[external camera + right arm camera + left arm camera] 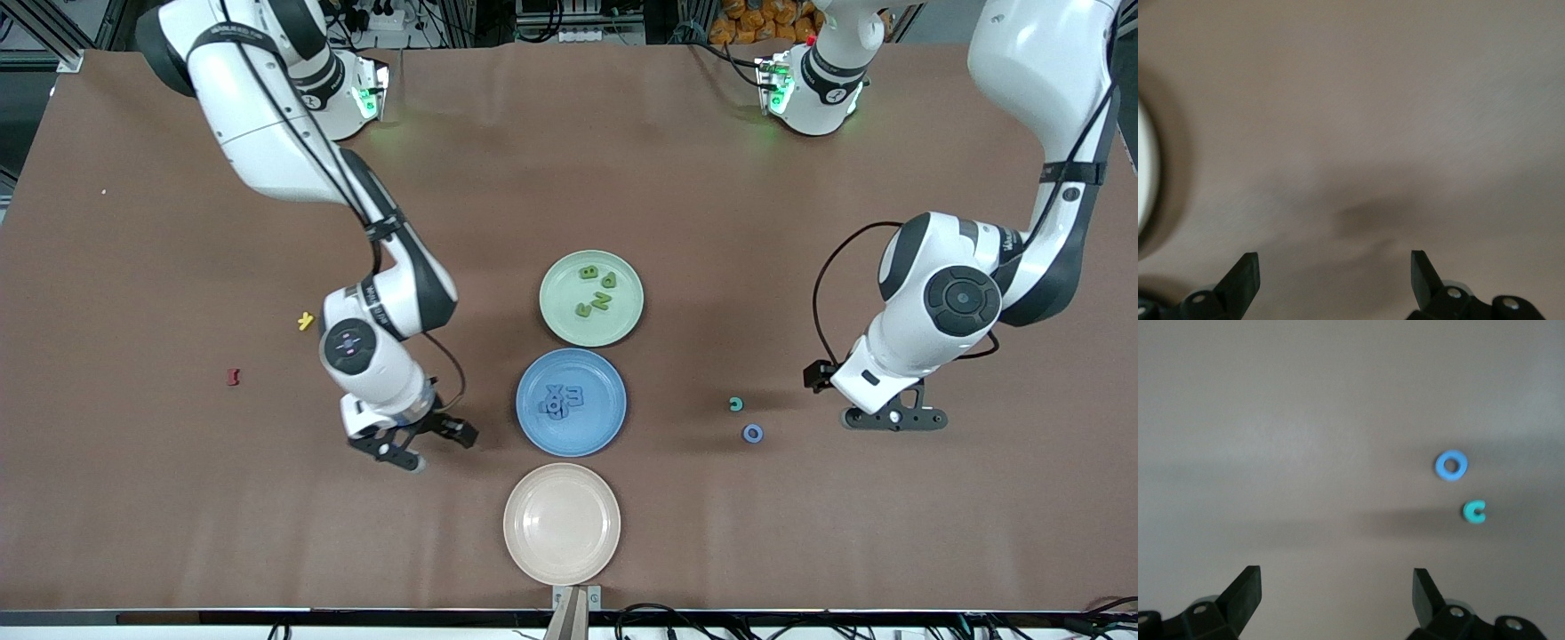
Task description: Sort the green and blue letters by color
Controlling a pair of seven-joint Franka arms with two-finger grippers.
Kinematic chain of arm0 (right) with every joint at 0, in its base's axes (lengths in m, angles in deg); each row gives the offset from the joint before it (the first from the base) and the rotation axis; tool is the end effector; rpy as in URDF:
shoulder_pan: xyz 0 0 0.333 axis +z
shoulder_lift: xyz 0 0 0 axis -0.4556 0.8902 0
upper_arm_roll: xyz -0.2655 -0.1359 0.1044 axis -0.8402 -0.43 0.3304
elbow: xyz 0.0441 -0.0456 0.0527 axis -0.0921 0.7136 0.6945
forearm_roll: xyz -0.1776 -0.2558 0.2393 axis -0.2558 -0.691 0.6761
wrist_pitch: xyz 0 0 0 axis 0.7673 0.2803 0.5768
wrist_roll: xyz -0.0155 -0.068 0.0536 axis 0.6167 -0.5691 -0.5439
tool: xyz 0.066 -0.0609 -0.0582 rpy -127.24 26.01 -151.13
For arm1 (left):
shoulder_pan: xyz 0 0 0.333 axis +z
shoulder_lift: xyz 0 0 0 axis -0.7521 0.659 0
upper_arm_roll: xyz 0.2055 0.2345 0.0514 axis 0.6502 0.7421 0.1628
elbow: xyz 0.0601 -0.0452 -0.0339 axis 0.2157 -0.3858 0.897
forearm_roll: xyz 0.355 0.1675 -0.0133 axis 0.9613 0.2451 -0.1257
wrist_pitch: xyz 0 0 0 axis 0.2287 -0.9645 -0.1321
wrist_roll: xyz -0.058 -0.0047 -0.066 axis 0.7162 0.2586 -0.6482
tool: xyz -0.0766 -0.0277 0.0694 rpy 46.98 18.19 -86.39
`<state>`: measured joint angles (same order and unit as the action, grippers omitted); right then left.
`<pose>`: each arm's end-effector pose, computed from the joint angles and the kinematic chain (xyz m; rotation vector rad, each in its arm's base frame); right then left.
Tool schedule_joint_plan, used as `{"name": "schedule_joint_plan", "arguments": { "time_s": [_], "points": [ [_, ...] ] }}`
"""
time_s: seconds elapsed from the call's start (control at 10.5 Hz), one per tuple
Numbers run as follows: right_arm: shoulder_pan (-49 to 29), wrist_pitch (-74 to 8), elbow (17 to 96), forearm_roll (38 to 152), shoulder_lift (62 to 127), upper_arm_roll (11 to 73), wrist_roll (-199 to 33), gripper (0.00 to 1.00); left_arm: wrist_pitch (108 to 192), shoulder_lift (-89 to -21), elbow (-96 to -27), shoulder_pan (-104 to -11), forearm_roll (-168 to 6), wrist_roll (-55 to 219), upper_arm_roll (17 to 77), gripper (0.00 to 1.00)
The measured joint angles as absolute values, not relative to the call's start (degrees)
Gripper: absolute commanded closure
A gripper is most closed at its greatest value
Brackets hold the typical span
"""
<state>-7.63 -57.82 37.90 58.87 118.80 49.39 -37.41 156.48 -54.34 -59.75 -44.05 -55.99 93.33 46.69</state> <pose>0.6993 0.2690 0.2204 -2.9493 0.5364 -0.2328 0.6524 -0.1277 0.3372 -3.0480 0.0928 -0.0534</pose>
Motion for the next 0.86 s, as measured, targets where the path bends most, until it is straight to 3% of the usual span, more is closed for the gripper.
{"name": "schedule_joint_plan", "arguments": {
  "time_s": [0.1, 0.29, 0.57, 0.86],
  "points": [
    [-9.52, -57.33, 37.8, 58.85, 118.68, 48.93, -40.94, 0.0, 156.68, -56.62, -62.1, -48.3, -59.8, 90.06, 51.98, 0.0],
    [-13.39, -57.14, 37.69, 58.82, 118.61, 48.03, -47.68, 0.0, 157.09, -60.91, -67.5, -51.62, -64.18, 86.23, 56.6, 0.0],
    [-19.92, -55.22, 37.34, 58.82, 117.42, 47.64, -57.45, 0.0, 157.2, -66.3, -77.75, -52.39, -69.57, 83.48, 58.82, 0.0],
    [-26.71, -46.89, 37.11, 58.87, 113.11, 47.72, -67.2, 0.0, 156.91, -71.11, -87.23, -52.4, -70.05, 81.31, 59.55, 0.0]
  ]
}}
